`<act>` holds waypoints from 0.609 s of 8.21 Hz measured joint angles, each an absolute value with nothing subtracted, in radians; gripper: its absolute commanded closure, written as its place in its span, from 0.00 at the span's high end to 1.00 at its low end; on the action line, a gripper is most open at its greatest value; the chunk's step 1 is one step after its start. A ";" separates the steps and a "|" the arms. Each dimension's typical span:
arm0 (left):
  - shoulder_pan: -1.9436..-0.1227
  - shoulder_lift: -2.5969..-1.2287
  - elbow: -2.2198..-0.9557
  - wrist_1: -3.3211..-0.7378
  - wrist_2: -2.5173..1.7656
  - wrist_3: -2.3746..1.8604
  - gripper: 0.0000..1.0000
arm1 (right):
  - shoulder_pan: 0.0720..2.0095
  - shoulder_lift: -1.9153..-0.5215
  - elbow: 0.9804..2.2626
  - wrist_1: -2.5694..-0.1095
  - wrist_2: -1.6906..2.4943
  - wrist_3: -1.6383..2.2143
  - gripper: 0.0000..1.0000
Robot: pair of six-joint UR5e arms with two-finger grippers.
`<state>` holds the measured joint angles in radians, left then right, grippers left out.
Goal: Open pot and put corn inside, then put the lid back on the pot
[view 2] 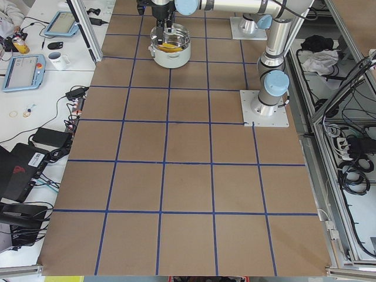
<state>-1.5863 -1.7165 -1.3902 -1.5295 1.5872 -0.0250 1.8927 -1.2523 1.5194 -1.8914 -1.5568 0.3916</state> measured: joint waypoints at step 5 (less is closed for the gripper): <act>-1.584 -1.717 -1.391 -1.533 1.585 -0.020 1.00 | 1.893 -1.242 1.538 -1.899 -1.550 0.425 0.11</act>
<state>-1.5844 -1.7165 -1.3908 -1.5325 1.5847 -0.0200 1.8929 -1.2419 1.5380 -1.8986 -1.5500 0.4250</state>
